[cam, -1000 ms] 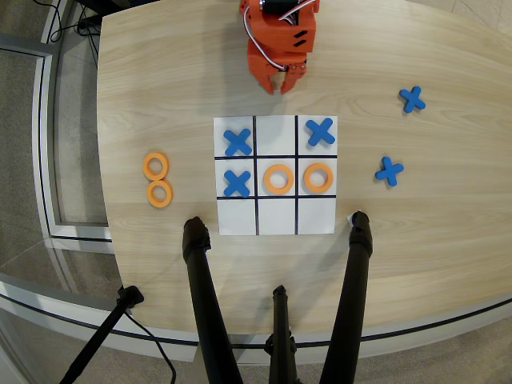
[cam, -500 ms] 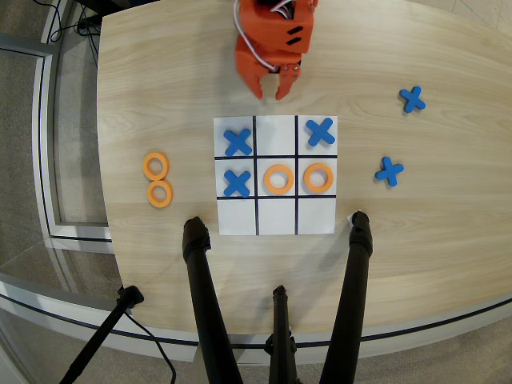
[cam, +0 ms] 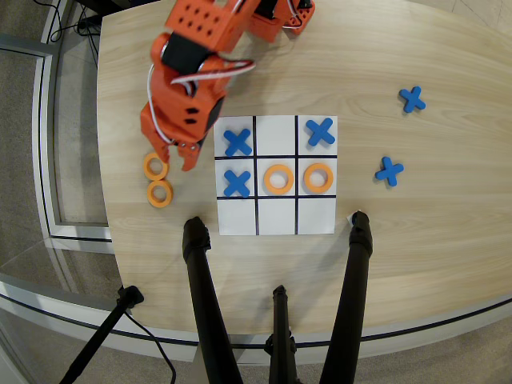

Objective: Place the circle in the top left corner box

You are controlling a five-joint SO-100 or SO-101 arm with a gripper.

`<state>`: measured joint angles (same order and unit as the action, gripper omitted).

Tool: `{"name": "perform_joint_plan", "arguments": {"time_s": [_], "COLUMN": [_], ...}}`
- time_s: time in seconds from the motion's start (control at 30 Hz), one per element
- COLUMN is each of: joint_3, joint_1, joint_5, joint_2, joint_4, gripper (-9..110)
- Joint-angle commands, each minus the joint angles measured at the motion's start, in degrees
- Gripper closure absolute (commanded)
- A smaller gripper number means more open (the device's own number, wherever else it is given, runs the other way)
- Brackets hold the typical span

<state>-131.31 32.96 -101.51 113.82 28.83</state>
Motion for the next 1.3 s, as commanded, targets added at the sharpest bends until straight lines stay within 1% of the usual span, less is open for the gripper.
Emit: {"name": "perform_joint_plan", "arguments": {"time_s": [0.0,0.13,0.27,0.63,0.9,1.27], "joint_3": [2.81,3.69,6.15,5.98,8.26,3.25], "joint_1": [2.9,4.48,5.27,5.45,6.06,8.26], "joint_5": [-1.49,-2.37,-2.72,-2.72,-2.81,-2.99], "joint_2": [-6.06,-13.45,-19.51,-28.83,-32.34,-34.28], "joint_4": [-6.42,-13.1,-15.21,-25.49,-26.28,-27.6], "gripper": [91,91,91,91,91,91]}}
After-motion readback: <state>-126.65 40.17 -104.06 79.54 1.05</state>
